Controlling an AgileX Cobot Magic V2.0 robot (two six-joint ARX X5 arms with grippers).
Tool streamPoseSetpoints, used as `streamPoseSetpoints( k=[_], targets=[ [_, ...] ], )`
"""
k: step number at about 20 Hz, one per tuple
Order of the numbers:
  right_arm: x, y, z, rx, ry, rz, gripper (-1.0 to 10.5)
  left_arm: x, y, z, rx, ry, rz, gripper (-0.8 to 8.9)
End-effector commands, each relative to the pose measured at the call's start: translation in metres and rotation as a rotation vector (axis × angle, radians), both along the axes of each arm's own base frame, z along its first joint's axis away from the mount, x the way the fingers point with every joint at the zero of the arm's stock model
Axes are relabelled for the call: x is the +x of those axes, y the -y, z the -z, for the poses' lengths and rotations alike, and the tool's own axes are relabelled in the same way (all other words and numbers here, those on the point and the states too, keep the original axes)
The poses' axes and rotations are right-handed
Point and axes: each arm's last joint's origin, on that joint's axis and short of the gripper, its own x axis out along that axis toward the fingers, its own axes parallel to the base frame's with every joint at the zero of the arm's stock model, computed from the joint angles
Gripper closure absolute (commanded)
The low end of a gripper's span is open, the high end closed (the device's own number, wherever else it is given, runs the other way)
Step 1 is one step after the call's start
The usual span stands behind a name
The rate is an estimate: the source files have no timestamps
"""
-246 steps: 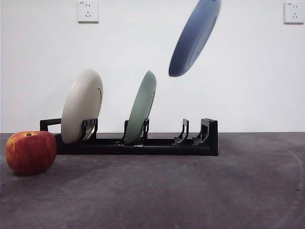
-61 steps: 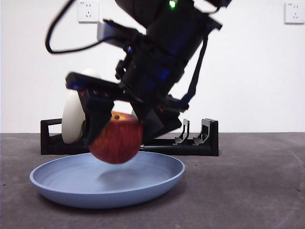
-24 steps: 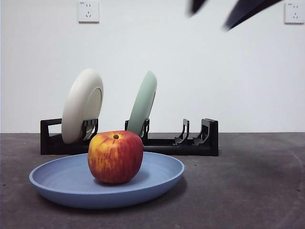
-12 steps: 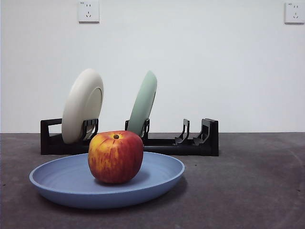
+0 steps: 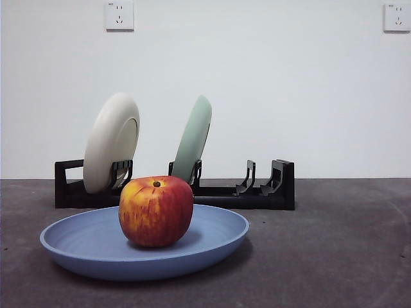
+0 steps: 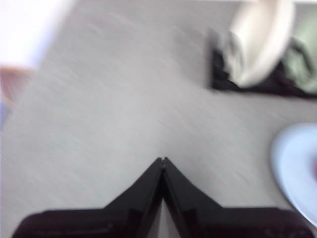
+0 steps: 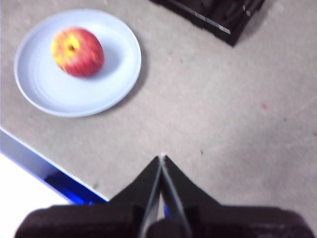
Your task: Take the blue plate from the plate rack,put the plate on the table,take the apple from the table,put the apple in the plate
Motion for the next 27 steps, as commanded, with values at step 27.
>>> streamPoseSetpoints(
  k=[27],
  targets=[
    [-0.002, 0.003, 0.002, -0.042, -0.021, -0.001, 9.4, 0.084, 0.002, 0.197, 0.087, 0.354, 0.171, 8.17]
  ],
)
